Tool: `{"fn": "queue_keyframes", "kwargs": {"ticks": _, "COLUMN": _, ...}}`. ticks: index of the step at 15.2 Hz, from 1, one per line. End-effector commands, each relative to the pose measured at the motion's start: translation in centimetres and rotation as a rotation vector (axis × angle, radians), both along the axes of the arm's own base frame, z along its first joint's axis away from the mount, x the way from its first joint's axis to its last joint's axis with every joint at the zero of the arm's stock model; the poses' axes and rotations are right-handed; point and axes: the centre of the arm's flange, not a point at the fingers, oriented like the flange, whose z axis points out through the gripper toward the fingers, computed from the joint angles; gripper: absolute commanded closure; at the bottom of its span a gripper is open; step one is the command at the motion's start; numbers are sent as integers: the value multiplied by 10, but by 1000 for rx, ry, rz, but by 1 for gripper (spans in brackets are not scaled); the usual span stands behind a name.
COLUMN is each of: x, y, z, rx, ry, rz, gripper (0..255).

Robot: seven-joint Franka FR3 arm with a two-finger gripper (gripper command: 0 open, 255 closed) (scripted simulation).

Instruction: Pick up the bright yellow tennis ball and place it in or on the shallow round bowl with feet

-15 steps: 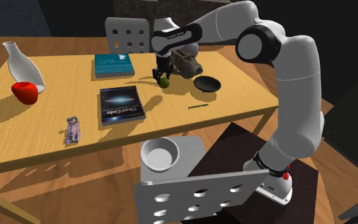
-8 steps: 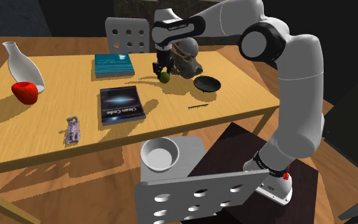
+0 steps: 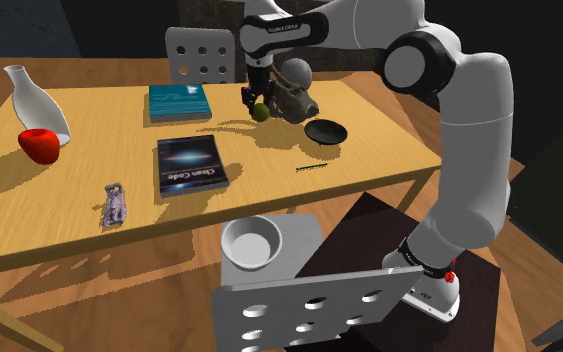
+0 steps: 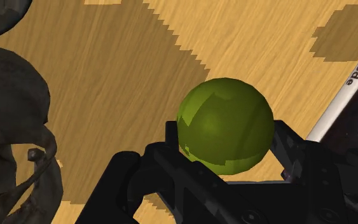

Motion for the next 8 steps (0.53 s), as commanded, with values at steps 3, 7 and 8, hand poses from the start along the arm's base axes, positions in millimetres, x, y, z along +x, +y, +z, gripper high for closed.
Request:
{"fn": "queue_keyframes", "kwargs": {"ticks": 3, "x": -25, "y": -41, "z": 3, "rx": 0, "ry": 0, "rz": 0, "gripper": 255}}
{"fn": "queue_keyframes", "kwargs": {"ticks": 7, "x": -53, "y": -86, "z": 3, "rx": 0, "ry": 0, "rz": 0, "gripper": 255}}
{"fn": "queue_keyframes", "kwargs": {"ticks": 8, "x": -60, "y": -97, "z": 4, "rx": 0, "ry": 0, "rz": 0, "gripper": 255}}
